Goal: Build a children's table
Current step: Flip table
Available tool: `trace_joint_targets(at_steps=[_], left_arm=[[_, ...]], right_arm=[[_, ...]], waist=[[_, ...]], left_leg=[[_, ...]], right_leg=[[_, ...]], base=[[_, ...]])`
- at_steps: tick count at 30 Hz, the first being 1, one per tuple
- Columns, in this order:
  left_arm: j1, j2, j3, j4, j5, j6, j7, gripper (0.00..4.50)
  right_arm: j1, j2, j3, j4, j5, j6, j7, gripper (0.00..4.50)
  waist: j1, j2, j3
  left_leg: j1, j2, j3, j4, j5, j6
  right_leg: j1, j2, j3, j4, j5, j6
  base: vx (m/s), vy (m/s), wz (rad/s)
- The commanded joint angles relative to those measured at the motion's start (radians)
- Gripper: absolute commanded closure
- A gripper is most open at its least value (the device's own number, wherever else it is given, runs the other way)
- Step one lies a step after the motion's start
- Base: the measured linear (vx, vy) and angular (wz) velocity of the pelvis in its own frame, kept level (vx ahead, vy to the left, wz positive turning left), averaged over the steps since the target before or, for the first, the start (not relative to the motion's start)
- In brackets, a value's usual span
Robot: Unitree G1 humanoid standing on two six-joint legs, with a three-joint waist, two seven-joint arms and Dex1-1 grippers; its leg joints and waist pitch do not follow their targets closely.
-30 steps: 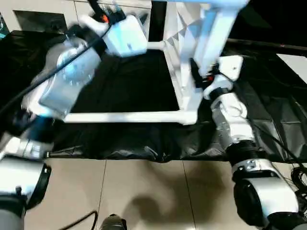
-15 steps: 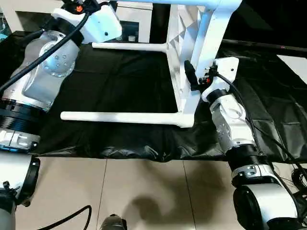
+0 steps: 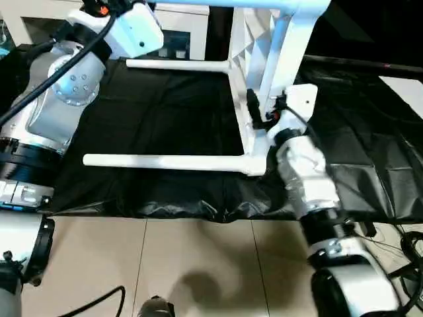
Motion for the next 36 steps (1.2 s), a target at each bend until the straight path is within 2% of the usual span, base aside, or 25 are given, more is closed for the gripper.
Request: trace_joint_targets(at_steps=[1,4,5,6,12,16,17,21,22,23,26,27,28,29,30,31,32,33,34,36], left_arm=[[0.028,-0.021,-0.041,0.002,-0.005,0.013,-0.044,1.53],[0.036,-0.031,-0.045,-0.018,-0.008,0.021,-0.054,1.78],[0.036,-0.031,-0.045,-0.018,-0.008,0.021,-0.054,1.78],[0.038,-0.033,-0.046,-0.024,-0.009,0.024,-0.057,1.90],[0.051,-0.046,-0.039,-0.049,0.001,0.042,-0.078,2.06],[0.051,-0.046,-0.036,-0.053,0.001,0.050,-0.082,2.12],[0.050,-0.048,-0.031,-0.058,-0.003,0.056,-0.085,2.13],[0.052,-0.076,-0.003,-0.078,-0.064,0.080,-0.124,2.16],[0.055,-0.088,0.008,-0.080,-0.088,0.089,-0.132,2.16],[0.060,-0.105,0.024,-0.082,-0.123,0.101,-0.142,2.17],[0.072,-0.148,0.081,-0.076,-0.223,0.138,-0.155,2.17],[0.072,-0.148,0.081,-0.076,-0.223,0.138,-0.155,2.17],[0.077,-0.175,0.129,-0.079,-0.287,0.173,-0.149,2.17],[0.078,-0.185,0.145,-0.080,-0.308,0.185,-0.145,2.17],[0.080,-0.195,0.161,-0.083,-0.329,0.197,-0.141,2.17],[0.082,-0.209,0.183,-0.088,-0.354,0.215,-0.136,2.17],[0.085,-0.220,0.201,-0.093,-0.372,0.228,-0.129,2.17],[0.085,-0.220,0.201,-0.093,-0.372,0.228,-0.129,2.17],[0.088,-0.241,0.234,-0.101,-0.401,0.251,-0.118,2.17],[0.088,-0.241,0.234,-0.101,-0.401,0.251,-0.118,2.17]], right_arm=[[-0.009,0.002,-0.003,0.004,-0.009,0.023,-0.024,0.62],[-0.036,0.000,-0.018,0.046,-0.006,0.037,-0.057,0.62],[-0.036,0.000,-0.018,0.046,-0.006,0.037,-0.057,0.62],[-0.043,-0.001,-0.018,0.057,-0.007,0.039,-0.059,0.62],[-0.058,-0.012,-0.008,0.097,-0.025,0.063,-0.058,1.26],[-0.064,-0.021,-0.006,0.118,-0.028,0.056,-0.060,1.45],[-0.069,-0.032,-0.004,0.131,-0.033,0.050,-0.061,1.61],[-0.104,-0.091,-0.003,0.181,-0.059,0.013,-0.048,2.00],[-0.113,-0.103,-0.008,0.189,-0.060,0.009,-0.046,2.00],[-0.129,-0.123,-0.016,0.203,-0.060,0.002,-0.041,2.21],[-0.207,-0.213,-0.042,0.252,-0.059,-0.020,-0.014,2.35],[-0.207,-0.213,-0.042,0.252,-0.059,-0.020,-0.014,2.41],[-0.269,-0.276,-0.047,0.282,-0.062,-0.033,0.020,2.45],[-0.288,-0.295,-0.047,0.291,-0.065,-0.036,0.032,2.47],[-0.306,-0.312,-0.046,0.300,-0.067,-0.039,0.043,2.47],[-0.332,-0.333,-0.045,0.315,-0.069,-0.044,0.057,2.48],[-0.355,-0.351,-0.044,0.328,-0.073,-0.048,0.070,2.49],[-0.355,-0.351,-0.044,0.328,-0.073,-0.048,0.070,2.51],[-0.393,-0.373,-0.042,0.350,-0.075,-0.055,0.088,2.52],[-0.393,-0.373,-0.042,0.350,-0.075,-0.055,0.088,2.54]], waist=[[-0.007,0.026,-0.072],[-0.011,0.023,-0.067],[-0.010,0.024,-0.068],[-0.010,0.025,-0.069],[-0.008,0.026,-0.072],[-0.007,0.026,-0.073],[-0.006,0.027,-0.072],[-0.004,0.024,-0.072],[-0.002,0.023,-0.071],[-0.002,0.023,-0.071],[0.001,0.016,-0.073],[0.003,0.012,-0.076],[0.008,0.009,-0.082],[0.006,0.009,-0.083],[0.011,0.010,-0.086],[0.012,0.012,-0.087],[0.014,0.012,-0.086],[0.015,0.014,-0.084],[0.015,0.016,-0.082],[0.013,0.016,-0.080]], left_leg=[[0.065,0.025,-0.024,-0.083,-0.410,-0.149],[0.072,0.022,-0.028,-0.086,-0.493,-0.156],[0.073,0.023,-0.028,-0.086,-0.491,-0.156],[0.072,0.024,-0.029,-0.086,-0.483,-0.154],[0.069,0.023,-0.024,-0.084,-0.423,-0.149],[0.068,0.022,-0.023,-0.084,-0.420,-0.150],[0.069,0.022,-0.023,-0.084,-0.424,-0.150],[0.072,0.023,-0.022,-0.082,-0.431,-0.151],[0.069,0.022,-0.020,-0.081,-0.424,-0.146],[0.068,0.022,-0.021,-0.081,-0.419,-0.145],[0.066,0.019,-0.014,-0.075,-0.372,-0.118],[0.059,0.017,-0.010,-0.070,-0.321,-0.095],[0.052,0.015,-0.007,-0.063,-0.246,-0.064],[0.048,0.013,-0.006,-0.060,-0.217,-0.050],[0.046,0.011,-0.002,-0.053,-0.170,-0.021],[0.043,0.010,-0.002,-0.051,-0.147,-0.004],[0.034,0.006,0.000,-0.049,-0.120,0.021],[0.033,0.006,0.001,-0.046,-0.130,0.035],[0.034,0.008,0.000,-0.048,-0.152,0.036],[0.037,0.009,0.000,-0.048,-0.179,0.030]], right_leg=[[-0.005,-0.061,0.029,-0.083,-0.140,-0.131],[-0.011,-0.065,0.031,-0.096,-0.255,-0.117],[-0.011,-0.066,0.031,-0.095,-0.256,-0.116],[-0.012,-0.065,0.031,-0.095,-0.244,-0.117],[-0.008,-0.059,0.029,-0.086,-0.143,-0.124],[-0.006,-0.059,0.029,-0.085,-0.139,-0.126],[-0.007,-0.059,0.030,-0.086,-0.145,-0.126],[-0.008,-0.061,0.029,-0.088,-0.165,-0.131],[-0.007,-0.060,0.030,-0.089,-0.158,-0.131],[-0.005,-0.062,0.029,-0.087,-0.154,-0.134],[0.000,-0.060,0.029,-0.086,-0.120,-0.143],[0.008,-0.058,0.027,-0.081,-0.080,-0.150],[0.015,-0.060,0.027,-0.075,-0.017,-0.155],[0.017,-0.060,0.025,-0.071,0.004,-0.166],[0.018,-0.055,0.024,-0.069,0.039,-0.177],[0.018,-0.056,0.024,-0.067,0.056,-0.181],[0.018,-0.054,0.023,-0.065,0.069,-0.189],[0.015,-0.055,0.023,-0.068,0.048,-0.187],[0.012,-0.057,0.024,-0.073,0.006,-0.182],[0.009,-0.054,0.024,-0.077,-0.036,-0.180]], base=[[0.000,0.000,0.00],[0.000,0.000,0.00],[0.000,0.000,0.00],[0.000,0.000,0.00],[0.000,0.000,0.00],[0.000,0.000,0.00],[0.000,0.000,0.00],[0.000,0.000,0.00],[0.000,0.000,0.00],[0.000,0.000,0.00],[0.000,0.000,0.00],[0.000,0.000,0.00],[0.000,0.000,0.00],[0.000,0.000,0.00],[0.000,0.000,0.00],[0.000,0.000,0.00],[0.000,0.000,0.00],[0.000,0.000,0.00],[0.000,0.000,0.00],[0.000,0.000,0.00]])
